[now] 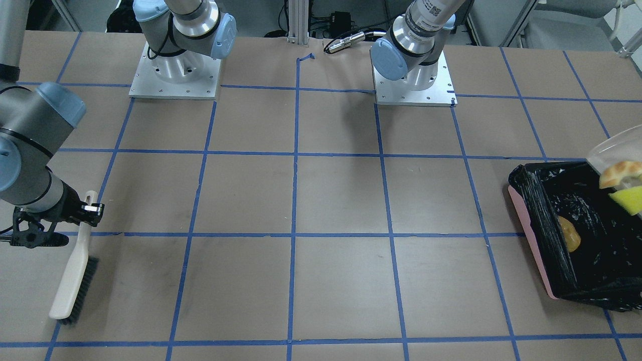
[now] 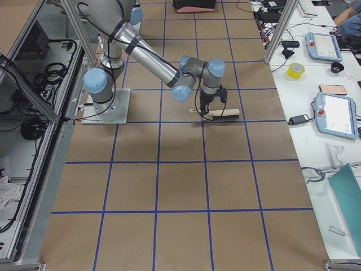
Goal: Sweep and dump trash into bin
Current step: 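Tilt the dustpan over the black bin with the left gripper to dump contents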
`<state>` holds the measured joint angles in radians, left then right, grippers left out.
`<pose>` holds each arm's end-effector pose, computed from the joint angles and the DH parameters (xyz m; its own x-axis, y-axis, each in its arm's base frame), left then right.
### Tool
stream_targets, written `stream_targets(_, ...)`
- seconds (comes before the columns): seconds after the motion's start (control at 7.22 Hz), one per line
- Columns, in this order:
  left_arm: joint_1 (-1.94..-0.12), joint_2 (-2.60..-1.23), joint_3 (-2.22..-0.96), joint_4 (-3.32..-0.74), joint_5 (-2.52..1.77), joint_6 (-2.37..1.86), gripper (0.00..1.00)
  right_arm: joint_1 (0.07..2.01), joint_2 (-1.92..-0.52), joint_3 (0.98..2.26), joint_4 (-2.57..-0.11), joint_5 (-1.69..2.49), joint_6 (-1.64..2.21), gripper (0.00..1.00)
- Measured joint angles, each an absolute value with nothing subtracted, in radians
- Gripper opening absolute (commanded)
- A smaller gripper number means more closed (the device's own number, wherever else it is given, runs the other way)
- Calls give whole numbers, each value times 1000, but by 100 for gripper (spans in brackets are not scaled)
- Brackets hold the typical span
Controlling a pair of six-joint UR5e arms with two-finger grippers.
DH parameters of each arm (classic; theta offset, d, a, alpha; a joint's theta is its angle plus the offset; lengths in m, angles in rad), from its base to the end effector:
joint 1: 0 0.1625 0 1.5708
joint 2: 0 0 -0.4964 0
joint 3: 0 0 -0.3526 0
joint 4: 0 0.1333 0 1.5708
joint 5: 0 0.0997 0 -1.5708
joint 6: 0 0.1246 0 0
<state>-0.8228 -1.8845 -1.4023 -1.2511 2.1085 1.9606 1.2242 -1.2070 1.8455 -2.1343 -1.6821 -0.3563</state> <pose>0.3700 -0.5009 0.4956 -0.4033 0.9145 0.0311 0.7810 0.3263 0.5325 -0.0744 -0.5578 0.2853 -0.9968 -0.0181 0.0777 -0.0096 0.9940 0.1089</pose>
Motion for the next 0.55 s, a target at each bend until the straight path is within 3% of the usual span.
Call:
stream_targets(0.28, -856, -1888, -1407, -1239, 2184, 1994, 0, 1224, -1205, 1845, -2134, -1678, -359, 61)
stream_targets(0.55, -862, -1885, -1401, -1224, 2162, 2059, 0, 1224, -1210, 1841, -2130, -1680, -369, 63)
